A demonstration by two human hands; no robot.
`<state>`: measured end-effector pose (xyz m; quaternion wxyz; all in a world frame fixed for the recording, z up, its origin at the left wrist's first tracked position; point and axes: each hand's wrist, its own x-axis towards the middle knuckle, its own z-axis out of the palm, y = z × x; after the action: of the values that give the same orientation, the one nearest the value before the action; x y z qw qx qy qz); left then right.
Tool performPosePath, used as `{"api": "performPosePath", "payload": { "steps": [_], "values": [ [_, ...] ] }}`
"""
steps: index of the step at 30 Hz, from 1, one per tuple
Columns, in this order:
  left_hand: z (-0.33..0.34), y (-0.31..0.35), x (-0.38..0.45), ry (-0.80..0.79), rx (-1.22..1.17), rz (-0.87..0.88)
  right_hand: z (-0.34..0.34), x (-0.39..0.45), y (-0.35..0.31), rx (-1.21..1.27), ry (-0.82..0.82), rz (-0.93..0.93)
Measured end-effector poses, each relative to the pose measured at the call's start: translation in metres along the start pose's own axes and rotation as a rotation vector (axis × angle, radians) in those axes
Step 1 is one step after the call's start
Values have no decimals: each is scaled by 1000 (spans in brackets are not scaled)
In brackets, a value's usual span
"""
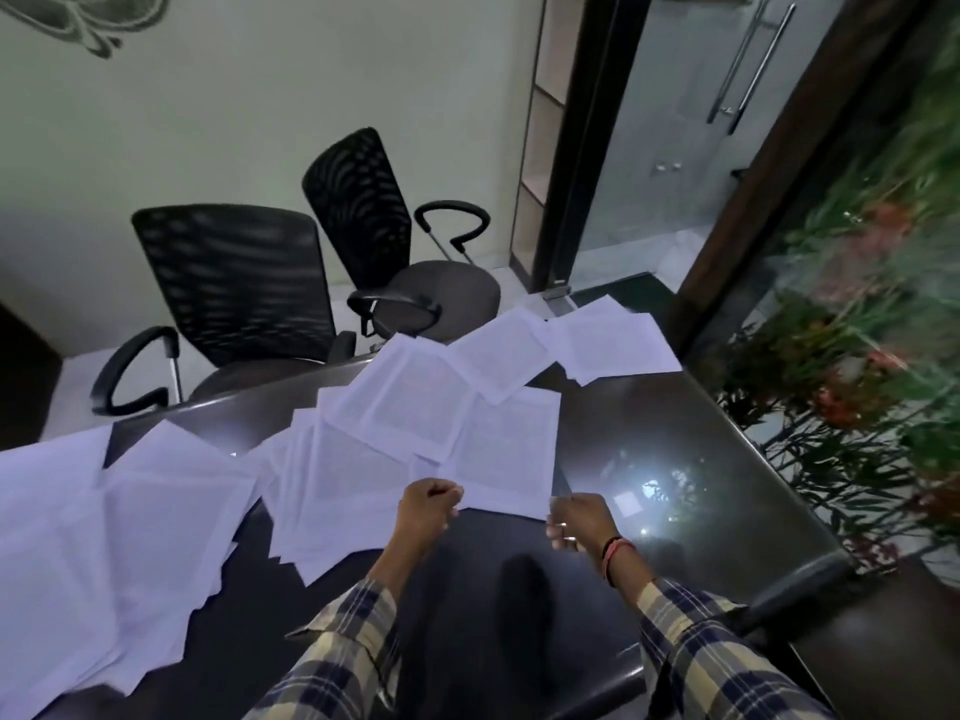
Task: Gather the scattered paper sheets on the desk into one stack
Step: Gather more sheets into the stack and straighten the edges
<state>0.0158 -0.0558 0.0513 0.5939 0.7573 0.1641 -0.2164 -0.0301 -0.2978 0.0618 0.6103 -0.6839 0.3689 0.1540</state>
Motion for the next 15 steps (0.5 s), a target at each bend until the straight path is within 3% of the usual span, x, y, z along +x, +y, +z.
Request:
{"api": "performPosePath", "payload": {
  "steps": [8,15],
  "values": [
    [39,21,55,-36,161,-24,-50,79,-32,30,74,84],
    [93,45,107,17,390,-38,-95,189,-58,-194,147,35]
  ]
}}
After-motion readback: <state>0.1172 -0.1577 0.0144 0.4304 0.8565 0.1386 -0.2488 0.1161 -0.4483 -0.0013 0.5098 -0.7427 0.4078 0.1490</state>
